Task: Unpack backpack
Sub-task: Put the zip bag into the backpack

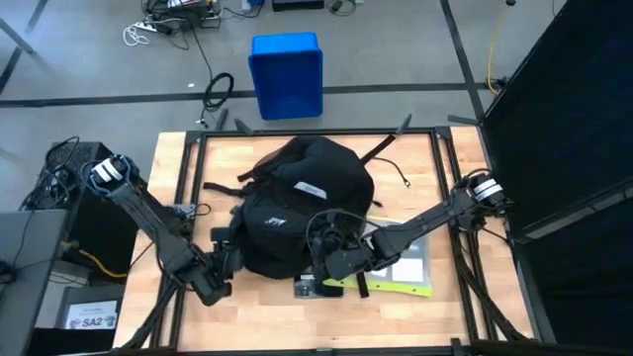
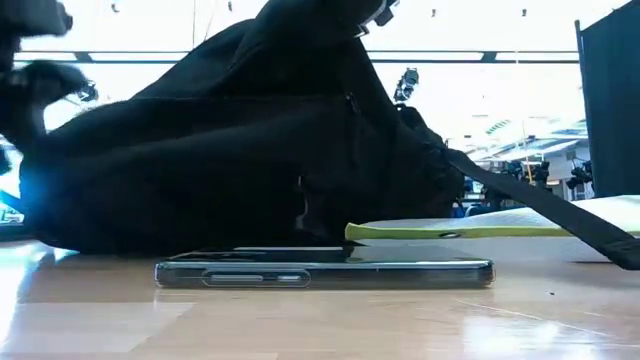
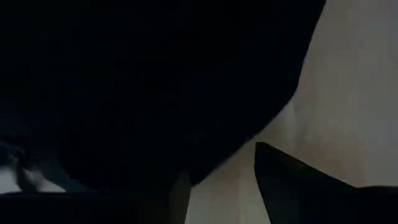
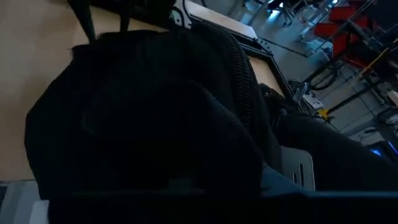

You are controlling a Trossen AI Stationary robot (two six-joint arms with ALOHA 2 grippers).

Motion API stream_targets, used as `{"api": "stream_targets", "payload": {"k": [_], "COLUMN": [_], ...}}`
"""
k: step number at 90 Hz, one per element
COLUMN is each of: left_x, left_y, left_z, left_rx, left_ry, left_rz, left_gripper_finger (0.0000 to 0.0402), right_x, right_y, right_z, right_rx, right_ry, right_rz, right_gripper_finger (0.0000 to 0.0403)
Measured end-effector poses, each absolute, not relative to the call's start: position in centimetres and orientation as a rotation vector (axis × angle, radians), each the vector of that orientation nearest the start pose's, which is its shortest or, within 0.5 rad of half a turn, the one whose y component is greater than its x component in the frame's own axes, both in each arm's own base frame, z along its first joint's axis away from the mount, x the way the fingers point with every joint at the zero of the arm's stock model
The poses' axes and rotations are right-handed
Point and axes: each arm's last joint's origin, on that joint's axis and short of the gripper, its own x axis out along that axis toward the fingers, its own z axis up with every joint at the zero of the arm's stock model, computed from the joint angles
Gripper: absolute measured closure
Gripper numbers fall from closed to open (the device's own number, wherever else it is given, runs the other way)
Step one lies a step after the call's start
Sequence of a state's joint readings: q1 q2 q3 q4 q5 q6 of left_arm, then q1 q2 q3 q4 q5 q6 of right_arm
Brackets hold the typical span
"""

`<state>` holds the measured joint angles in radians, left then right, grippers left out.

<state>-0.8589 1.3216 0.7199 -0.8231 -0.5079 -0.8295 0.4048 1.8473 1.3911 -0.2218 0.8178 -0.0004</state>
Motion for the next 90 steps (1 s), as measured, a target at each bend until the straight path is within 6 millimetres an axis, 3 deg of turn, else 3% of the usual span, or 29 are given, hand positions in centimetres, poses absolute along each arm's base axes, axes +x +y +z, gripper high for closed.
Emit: {"api": "stream_targets", "payload": {"k": [15, 32, 61, 90], "left_x": [14.7, 16.1, 17.6, 19.2], "left_y": [-15.0, -16.8, -18.6, -20.1], "left_z": [15.9, 16.0, 18.6, 23.6], "left_rx": [0.03, -0.08, -0.014, 0.232], "left_ry": [1.025, 0.779, 0.499, 0.319], "left_rz": [0.092, -0.131, -0.352, -0.355], "left_gripper_finger": [0.0265, 0.0298, 0.0341, 0.0343], "right_x": [38.4, 38.6, 37.9, 37.8], "right_y": [13.4, 12.9, 12.5, 12.9], "right_z": [24.8, 24.8, 24.3, 24.2], "right_rx": [-0.388, -0.389, -0.444, -0.446], "right_ry": [0.564, 0.572, 0.635, 0.642], "right_rz": [-0.414, -0.426, -0.493, -0.48], "right_gripper_finger": [0.0399, 0.0401, 0.0397, 0.0397]}}
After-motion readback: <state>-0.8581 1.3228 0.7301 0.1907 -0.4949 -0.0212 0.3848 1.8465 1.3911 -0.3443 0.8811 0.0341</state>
